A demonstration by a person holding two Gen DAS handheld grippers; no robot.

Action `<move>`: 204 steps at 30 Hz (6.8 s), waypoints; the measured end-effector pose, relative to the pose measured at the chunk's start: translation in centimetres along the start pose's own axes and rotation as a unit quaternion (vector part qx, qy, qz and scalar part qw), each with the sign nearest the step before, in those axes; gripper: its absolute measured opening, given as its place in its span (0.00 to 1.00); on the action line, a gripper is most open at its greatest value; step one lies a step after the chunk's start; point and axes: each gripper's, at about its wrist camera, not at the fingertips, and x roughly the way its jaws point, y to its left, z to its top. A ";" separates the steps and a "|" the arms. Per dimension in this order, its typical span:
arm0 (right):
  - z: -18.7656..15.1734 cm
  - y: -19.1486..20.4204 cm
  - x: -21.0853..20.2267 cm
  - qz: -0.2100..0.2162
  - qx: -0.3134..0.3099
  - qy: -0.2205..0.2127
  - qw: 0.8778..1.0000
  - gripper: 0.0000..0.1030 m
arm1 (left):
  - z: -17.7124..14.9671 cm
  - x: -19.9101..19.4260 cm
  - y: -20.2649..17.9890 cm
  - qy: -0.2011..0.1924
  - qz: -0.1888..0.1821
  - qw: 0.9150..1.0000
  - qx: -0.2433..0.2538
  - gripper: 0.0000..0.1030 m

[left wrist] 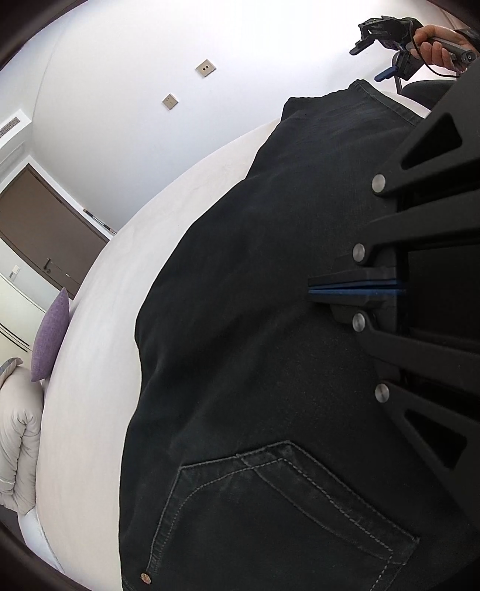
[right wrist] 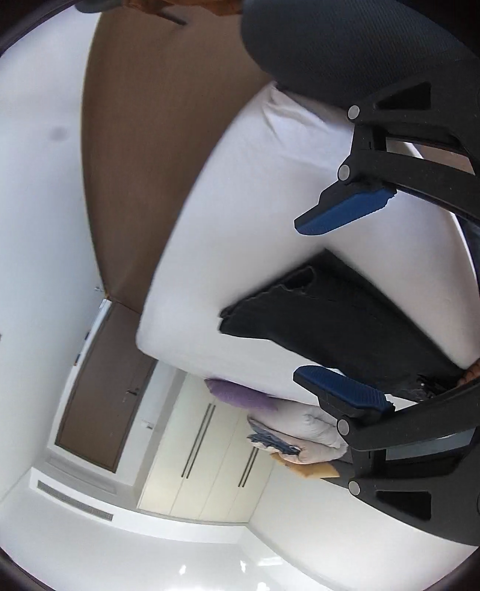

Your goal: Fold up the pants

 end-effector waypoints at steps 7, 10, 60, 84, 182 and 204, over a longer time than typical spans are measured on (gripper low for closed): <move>-3.2 0.6 4.0 0.033 0.065 0.014 0.997 0.71 | -0.1 -0.1 0.2 -0.002 -0.001 1.000 -0.001 0.04; -3.1 0.7 6.0 0.055 0.086 0.019 0.995 0.68 | -0.1 0.0 0.1 -0.002 0.000 1.000 0.000 0.04; -26.9 21.1 14.0 -0.100 -0.598 0.065 0.792 0.08 | 2.8 4.4 -10.7 0.110 -0.079 0.991 -0.022 0.84; -38.3 26.0 10.2 -0.026 -0.728 0.084 0.679 0.08 | 7.7 -1.6 -2.3 0.090 -0.044 0.995 -0.012 0.09; -20.3 10.1 13.0 0.074 -0.185 0.405 0.892 0.00 | -8.0 -21.9 22.4 -0.270 -0.055 0.866 -0.418 0.71; -19.5 13.2 11.5 0.051 -0.229 0.398 0.887 0.05 | -7.2 -20.3 24.9 -0.278 -0.091 0.846 -0.445 0.16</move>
